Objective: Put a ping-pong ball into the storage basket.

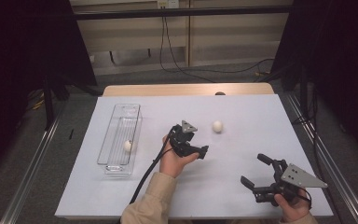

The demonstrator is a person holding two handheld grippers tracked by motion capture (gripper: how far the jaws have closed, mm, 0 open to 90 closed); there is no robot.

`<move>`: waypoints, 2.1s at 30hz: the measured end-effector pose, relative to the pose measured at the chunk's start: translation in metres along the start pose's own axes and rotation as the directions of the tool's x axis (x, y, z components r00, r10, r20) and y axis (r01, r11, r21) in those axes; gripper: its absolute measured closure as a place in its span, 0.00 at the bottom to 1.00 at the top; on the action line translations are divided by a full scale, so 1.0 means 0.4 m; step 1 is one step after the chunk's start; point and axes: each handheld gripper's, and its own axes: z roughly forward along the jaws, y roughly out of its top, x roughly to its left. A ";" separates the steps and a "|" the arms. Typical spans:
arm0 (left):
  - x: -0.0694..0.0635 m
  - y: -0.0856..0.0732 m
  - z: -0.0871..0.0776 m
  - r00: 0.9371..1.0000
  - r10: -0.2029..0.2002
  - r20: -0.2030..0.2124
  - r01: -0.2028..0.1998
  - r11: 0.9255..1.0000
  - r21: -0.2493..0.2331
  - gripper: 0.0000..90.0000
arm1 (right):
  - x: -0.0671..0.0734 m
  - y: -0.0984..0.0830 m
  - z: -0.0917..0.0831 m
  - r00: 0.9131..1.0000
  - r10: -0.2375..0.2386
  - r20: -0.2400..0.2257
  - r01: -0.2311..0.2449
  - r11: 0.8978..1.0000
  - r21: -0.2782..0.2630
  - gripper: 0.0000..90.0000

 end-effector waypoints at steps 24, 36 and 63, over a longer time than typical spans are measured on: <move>-0.003 0.007 0.015 1.000 -0.012 0.007 0.012 1.000 -0.008 0.12 | -0.001 0.000 0.000 1.000 -0.002 0.000 0.002 1.000 0.001 0.02; -0.007 0.014 0.025 1.000 -0.018 0.014 0.018 1.000 -0.009 0.12 | -0.001 0.000 0.000 1.000 -0.003 -0.001 0.003 1.000 0.001 0.02; 0.000 0.026 0.045 0.999 -0.036 -0.003 0.036 0.999 -0.023 0.12 | -0.002 0.000 -0.001 1.000 0.001 -0.001 -0.001 1.000 0.000 0.02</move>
